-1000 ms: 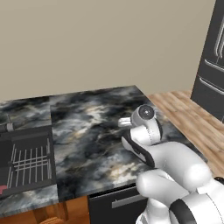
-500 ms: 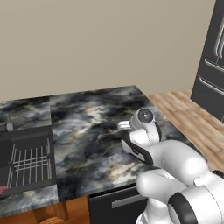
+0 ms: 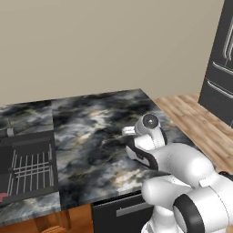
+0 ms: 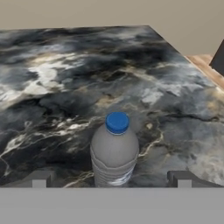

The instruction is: Pick the milk, bottled water from the counter and place them in the open cabinet.

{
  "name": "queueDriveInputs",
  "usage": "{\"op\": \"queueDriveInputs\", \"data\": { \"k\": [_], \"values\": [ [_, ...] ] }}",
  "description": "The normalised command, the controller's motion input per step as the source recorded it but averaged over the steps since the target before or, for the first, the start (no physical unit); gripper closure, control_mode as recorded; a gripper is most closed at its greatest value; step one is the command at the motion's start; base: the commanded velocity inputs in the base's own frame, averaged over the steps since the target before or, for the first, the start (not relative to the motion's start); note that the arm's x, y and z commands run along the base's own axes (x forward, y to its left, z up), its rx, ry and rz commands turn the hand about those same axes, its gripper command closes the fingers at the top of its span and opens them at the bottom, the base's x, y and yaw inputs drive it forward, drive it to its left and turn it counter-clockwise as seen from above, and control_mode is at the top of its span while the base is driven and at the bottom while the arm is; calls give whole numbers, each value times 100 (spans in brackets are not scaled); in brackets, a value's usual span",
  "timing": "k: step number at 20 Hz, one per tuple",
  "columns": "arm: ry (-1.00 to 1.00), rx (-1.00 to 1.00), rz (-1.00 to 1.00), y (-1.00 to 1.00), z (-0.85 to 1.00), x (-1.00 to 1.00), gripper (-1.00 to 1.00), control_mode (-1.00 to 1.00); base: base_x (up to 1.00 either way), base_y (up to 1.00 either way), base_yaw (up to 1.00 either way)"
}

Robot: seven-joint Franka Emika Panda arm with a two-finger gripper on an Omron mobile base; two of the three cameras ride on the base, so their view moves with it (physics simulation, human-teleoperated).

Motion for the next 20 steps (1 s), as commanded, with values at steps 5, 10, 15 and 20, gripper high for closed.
{"op": "queueDriveInputs", "data": {
  "k": [5, 10, 15, 20],
  "values": [
    [0, 0, 0, 0, -2, 10, -100, -100, 0, 0, 0],
    [0, 0, 0, 0, -7, 5, -100, -100, 0, 0, 0],
    [0, 0, 1, 0, -9, 6, -100, -100, 0, 0, 0],
    [0, 0, 1, 0, -7, 12, -100, -100, 0, 0, 0]
  ]
}}
